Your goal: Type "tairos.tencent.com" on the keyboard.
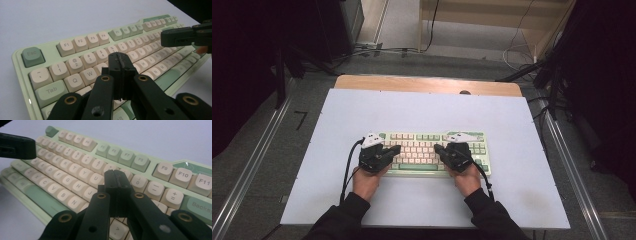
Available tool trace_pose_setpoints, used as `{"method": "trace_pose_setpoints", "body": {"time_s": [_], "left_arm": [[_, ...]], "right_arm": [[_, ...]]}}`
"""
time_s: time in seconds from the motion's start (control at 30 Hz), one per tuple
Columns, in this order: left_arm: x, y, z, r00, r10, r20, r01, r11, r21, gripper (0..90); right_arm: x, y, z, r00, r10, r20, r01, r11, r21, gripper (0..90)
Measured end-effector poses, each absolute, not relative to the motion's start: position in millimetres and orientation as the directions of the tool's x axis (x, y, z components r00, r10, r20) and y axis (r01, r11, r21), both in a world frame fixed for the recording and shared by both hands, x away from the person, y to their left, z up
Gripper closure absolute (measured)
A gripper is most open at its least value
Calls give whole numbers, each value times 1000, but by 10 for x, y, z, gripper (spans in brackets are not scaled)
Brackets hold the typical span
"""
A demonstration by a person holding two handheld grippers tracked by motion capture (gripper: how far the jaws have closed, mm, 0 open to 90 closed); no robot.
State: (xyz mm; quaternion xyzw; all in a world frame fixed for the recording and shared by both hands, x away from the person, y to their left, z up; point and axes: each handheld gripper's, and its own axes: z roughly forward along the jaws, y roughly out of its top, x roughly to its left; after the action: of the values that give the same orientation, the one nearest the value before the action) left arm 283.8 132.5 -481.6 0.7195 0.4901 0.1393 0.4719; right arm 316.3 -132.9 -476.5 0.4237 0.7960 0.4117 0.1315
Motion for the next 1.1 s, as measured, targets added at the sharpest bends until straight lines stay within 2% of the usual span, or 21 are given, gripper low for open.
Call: {"method": "trace_pose_setpoints", "body": {"time_s": [1.1], "left_arm": [[2833,1336,-4820,479,838,-262,576,-74,814,900]], "right_arm": [[2990,-1228,-4846,-666,735,127,550,370,749,873]]}}
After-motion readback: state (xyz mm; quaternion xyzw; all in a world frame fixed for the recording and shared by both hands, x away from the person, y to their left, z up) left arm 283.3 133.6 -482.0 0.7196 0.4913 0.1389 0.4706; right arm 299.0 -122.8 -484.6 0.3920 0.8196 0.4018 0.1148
